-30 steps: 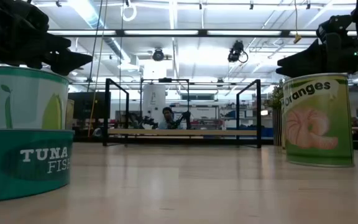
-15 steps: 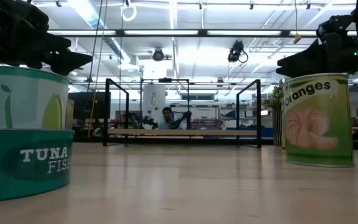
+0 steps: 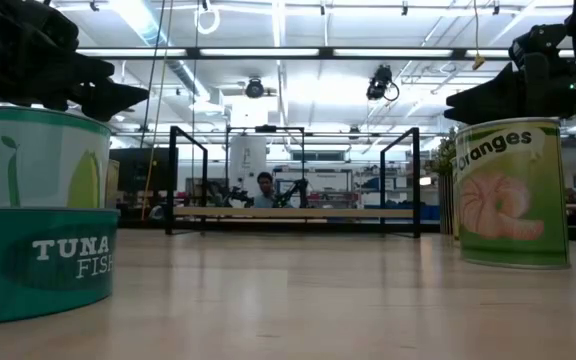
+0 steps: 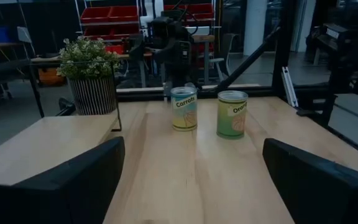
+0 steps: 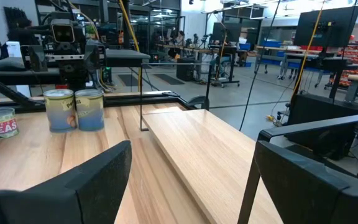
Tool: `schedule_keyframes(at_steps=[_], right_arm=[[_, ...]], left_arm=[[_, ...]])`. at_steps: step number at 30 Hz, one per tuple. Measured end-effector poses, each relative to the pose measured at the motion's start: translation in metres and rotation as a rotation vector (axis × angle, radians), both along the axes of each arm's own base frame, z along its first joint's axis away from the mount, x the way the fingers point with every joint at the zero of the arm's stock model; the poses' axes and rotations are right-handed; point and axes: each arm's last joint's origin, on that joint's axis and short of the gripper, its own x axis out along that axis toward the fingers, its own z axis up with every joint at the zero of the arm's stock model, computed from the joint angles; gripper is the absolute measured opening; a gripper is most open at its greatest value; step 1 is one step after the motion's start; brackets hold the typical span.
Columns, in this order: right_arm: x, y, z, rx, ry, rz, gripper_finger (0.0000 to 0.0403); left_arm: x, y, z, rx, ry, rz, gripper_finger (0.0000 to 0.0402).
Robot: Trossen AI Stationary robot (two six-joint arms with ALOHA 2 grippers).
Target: Pick and place cans onto a shelf
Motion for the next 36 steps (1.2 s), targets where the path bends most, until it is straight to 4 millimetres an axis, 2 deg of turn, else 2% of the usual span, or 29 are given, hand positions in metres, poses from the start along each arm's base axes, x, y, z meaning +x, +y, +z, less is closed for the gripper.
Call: schedule_keyframes(at_steps=[2,7,10,19,25,30,33,36], right_arm=[[0.0,0.0,0.0,0.0,0.0,0.0,0.0348],[0.0,0.0,0.0,0.0,0.0,0.0,0.0348],[0.0,0.0,0.0,0.0,0.0,0.0,0.0348],[0.0,0.0,0.0,0.0,0.001,0.0,0.0348],[0.0,0.0,0.0,0.0,-0.003,-0.003,0.0348],[-0.001,-0.001,0.007,-0.046,-0.057,-0.042,0.0348],[-0.003,-0.001,0.018,-0.035,-0.177,-0.059,0.0348],[-0.006,-0.002,0.027,0.084,-0.349,-0.091,0.0348]], left_arm=[[0.0,0.0,0.0,-0.071,-0.001,-0.001,0.0387],[0.0,0.0,0.0,-0.379,-0.006,-0.002,0.0387],[0.0,0.0,0.0,-0.467,-0.008,-0.002,0.0387],[0.0,0.0,0.0,-0.445,-0.007,-0.002,0.0387],[0.0,0.0,0.0,-0.493,-0.009,-0.002,0.0387],[0.0,0.001,0.0,-0.493,-0.02,0.026,0.0387],[0.0,0.002,0.0,-0.442,-0.025,0.05,0.0387],[0.0,0.002,0.003,-0.353,-0.043,0.055,0.0387]])
